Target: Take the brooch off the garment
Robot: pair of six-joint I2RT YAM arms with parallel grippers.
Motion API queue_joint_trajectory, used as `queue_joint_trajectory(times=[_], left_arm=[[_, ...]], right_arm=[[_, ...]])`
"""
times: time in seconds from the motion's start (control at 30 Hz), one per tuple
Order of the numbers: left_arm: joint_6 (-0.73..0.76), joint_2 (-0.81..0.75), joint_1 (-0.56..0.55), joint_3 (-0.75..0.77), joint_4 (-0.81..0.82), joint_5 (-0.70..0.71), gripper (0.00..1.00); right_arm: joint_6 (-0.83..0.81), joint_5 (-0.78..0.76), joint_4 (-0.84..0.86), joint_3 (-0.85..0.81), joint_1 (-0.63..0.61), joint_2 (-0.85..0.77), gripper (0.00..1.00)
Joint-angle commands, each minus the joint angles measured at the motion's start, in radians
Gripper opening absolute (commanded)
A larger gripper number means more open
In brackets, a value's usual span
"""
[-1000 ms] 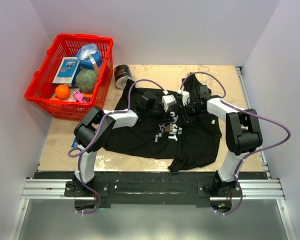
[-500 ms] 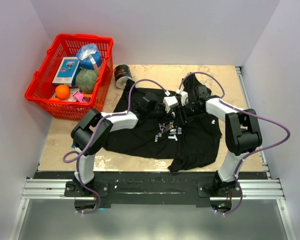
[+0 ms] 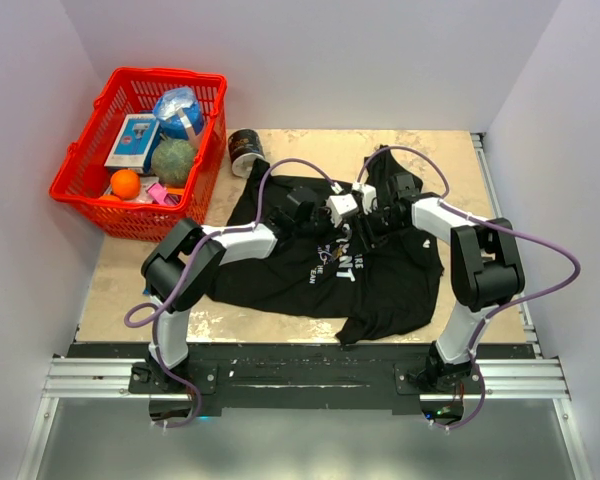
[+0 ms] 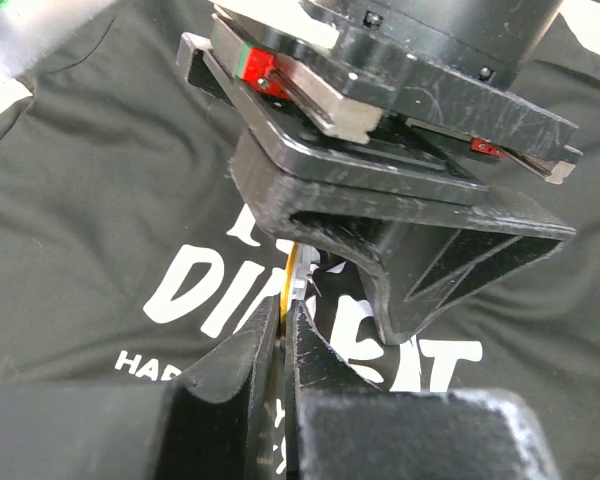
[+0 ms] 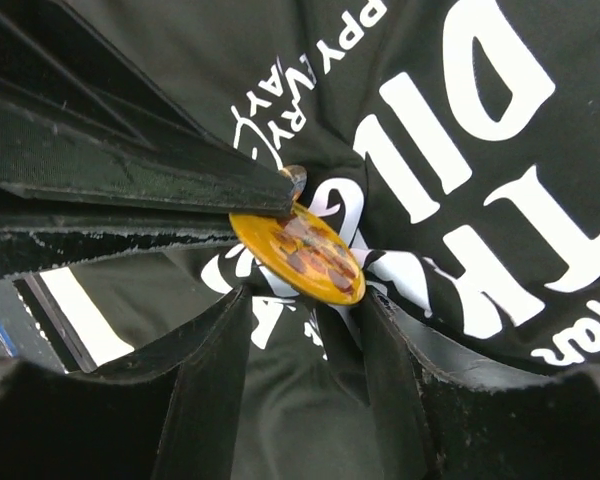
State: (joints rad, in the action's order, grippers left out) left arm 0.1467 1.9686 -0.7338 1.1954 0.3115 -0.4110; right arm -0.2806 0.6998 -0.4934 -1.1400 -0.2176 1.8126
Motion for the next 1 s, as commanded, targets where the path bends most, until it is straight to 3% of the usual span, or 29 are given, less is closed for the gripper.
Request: queue_joint_trajectory(times=[0.0,0.1,0.13,0.23,0.3,0.57,0.97], left_arm=[[0.022,-0.050,-0.004,-0.010,0.029,0.026,0.00],[0.016,-0.050,-0.004,-0.016,0.034,0.034,0.00],[0.016,-0.050,-0.004,-0.017,0.034,0.034,0.00],[0.019,-0.050,-0.006,-0.023,0.034,0.032,0.00],[0.021,-0.048,-0.007,-0.028,0.037,0.031,0.00],[0.030,-0.025,-0.030,-0.034,0.057,0.032,0.00],[0.097,0.003,-0.032,-0.036,0.078,0.035,0.00]], right_arm=[[-0.028,0.015,0.010,0.023,-0.005,-0.067,0.49],[-0.028,0.004,0.007,0.034,-0.006,-0.065,0.44],[-0.028,0.006,0.004,0.036,-0.006,-0.064,0.32],[-0.040,0.035,-0.005,0.031,-0.005,-0.068,0.10],[-0.040,0.062,-0.002,0.022,-0.005,-0.076,0.06],[-0.028,0.165,-0.014,-0.003,-0.005,-0.101,0.05],[-0.040,0.168,-0.042,0.003,0.001,-0.131,0.05]])
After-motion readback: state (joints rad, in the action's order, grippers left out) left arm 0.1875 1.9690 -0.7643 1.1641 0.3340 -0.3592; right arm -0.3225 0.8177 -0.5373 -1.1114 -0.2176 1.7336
